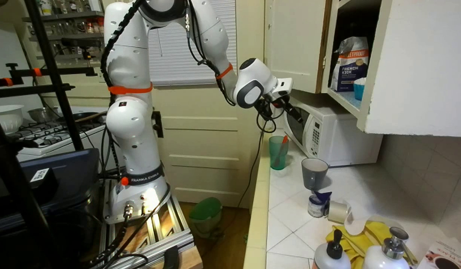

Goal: Put the orange spoon inside the cup

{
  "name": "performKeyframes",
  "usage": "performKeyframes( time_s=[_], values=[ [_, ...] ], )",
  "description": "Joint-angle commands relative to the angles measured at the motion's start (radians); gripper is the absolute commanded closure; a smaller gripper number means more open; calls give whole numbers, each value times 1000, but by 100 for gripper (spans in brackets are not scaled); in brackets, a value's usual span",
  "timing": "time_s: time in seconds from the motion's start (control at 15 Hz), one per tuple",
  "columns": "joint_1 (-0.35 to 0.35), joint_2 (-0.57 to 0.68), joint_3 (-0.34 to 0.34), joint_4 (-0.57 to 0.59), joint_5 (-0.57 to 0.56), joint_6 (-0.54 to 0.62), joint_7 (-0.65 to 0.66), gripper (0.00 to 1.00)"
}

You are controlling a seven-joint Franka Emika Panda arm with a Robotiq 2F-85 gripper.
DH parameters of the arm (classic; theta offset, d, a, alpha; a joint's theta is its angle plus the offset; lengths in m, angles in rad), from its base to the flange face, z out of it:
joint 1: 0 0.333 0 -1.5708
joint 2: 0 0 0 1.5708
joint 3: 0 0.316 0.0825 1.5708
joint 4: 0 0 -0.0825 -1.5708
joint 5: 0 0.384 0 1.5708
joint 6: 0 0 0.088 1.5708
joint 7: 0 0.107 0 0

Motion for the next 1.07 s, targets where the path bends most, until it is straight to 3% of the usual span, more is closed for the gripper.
performKeyframes(
  time_s=[0.0, 0.2, 0.4, 0.8, 0.87, 0.93, 1.0],
  values=[
    [-84, -79, 98, -29, -50, -142, 88, 0],
    [-108, -108, 170, -28, 46, -237, 15, 0],
    [-104, -156, 159, -35, 155, -342, -79, 0],
    [-118, -253, 64, -63, 229, -565, -227, 0],
    [-24, -261, -48, -66, 197, -594, -219, 0],
    [-11, -213, -44, -34, 168, -536, -172, 0],
    [3, -224, -73, -37, 170, -558, -185, 0]
  ],
)
